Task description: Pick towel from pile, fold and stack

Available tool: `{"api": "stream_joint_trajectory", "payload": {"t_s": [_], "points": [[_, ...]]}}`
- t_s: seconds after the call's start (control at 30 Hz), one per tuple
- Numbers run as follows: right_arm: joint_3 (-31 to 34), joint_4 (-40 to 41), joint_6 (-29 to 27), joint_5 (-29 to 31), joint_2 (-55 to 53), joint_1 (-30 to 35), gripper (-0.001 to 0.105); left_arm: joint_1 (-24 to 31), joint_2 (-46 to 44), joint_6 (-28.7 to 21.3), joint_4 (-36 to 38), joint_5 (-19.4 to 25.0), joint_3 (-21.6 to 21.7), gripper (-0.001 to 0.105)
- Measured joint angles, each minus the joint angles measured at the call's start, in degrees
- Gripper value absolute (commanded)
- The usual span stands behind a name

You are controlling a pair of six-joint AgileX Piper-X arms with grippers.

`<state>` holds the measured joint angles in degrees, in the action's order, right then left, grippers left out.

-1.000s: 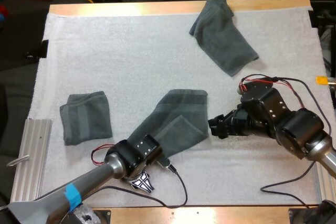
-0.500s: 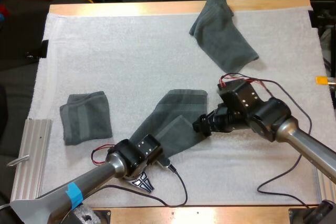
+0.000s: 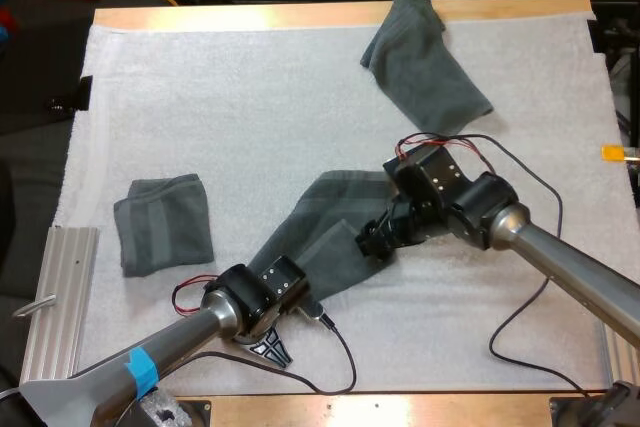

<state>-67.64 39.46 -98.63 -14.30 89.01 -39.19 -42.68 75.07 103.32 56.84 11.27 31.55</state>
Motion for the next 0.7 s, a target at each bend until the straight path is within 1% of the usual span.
{"api": "stream_joint_trajectory", "payload": {"t_s": [0.4,0.7], "points": [[-3.4,-5.6,-3.3,-7.6,8.5,0.0,0.074,0.0,0.0,0.5,0.8,0.0,0.0,0.006],[-3.4,-7.8,-3.5,-8.5,13.6,0.0,0.074,0.0,0.0,1.2,1.5,0.0,0.1,0.006]]}}
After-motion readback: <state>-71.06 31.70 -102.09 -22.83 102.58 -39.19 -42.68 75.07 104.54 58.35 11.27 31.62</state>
